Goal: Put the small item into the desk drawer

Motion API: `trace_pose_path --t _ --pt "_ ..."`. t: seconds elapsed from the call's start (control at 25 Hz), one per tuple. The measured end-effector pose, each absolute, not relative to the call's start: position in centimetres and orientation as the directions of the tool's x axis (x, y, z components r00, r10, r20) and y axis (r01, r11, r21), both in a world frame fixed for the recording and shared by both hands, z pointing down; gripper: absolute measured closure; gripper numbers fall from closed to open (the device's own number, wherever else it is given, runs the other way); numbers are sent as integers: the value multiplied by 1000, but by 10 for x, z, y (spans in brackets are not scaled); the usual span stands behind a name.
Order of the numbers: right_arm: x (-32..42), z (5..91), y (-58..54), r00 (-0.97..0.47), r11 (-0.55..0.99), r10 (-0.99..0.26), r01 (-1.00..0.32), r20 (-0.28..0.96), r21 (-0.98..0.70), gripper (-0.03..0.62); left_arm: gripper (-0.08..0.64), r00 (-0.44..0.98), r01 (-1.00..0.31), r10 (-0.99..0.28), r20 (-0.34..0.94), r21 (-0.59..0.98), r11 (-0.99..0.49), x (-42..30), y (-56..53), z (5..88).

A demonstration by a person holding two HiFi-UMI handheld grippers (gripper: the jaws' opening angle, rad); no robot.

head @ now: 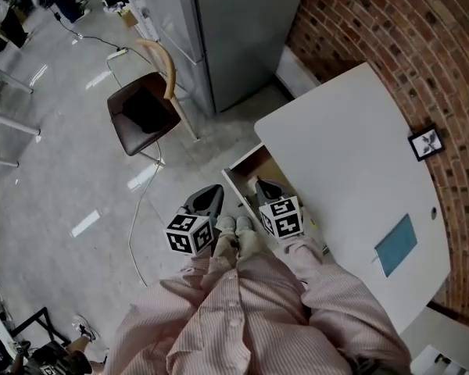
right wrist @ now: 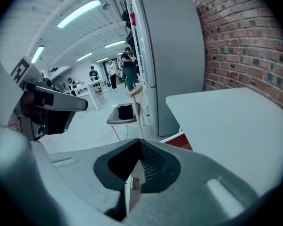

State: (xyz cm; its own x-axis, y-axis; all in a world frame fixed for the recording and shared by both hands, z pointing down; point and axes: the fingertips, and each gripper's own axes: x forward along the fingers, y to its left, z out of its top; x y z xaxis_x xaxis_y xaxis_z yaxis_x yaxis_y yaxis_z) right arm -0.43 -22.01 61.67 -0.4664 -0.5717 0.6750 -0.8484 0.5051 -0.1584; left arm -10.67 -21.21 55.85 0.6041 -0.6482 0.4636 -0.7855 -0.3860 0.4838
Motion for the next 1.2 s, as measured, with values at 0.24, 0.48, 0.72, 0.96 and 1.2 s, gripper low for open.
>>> trace_pose_path --t 0.24,0.48,0.72,0.96,1.2 --pt "-9 559 -226 -524 497 -640 -840 561 -217 586 560 589 -798 -701 402 431 -422 -116 -225 516" --pt "-4 507 -238 -536 474 -722 -844 438 -252 586 560 559 -826 -749 355 319 -465 -124 -232 480" --pt "6 448 -247 -542 485 -788 -839 292 -249 586 560 536 -839 -799 273 274 -470 -134 -240 441" --pt "18 406 -250 -533 486 -825 -839 189 -246 586 560 516 -851 -830 210 232 -470 -141 -243 412" --pt "33 373 -252 -504 471 -857 -851 109 -231 586 560 504 -860 -851 147 172 -480 -142 -249 379"
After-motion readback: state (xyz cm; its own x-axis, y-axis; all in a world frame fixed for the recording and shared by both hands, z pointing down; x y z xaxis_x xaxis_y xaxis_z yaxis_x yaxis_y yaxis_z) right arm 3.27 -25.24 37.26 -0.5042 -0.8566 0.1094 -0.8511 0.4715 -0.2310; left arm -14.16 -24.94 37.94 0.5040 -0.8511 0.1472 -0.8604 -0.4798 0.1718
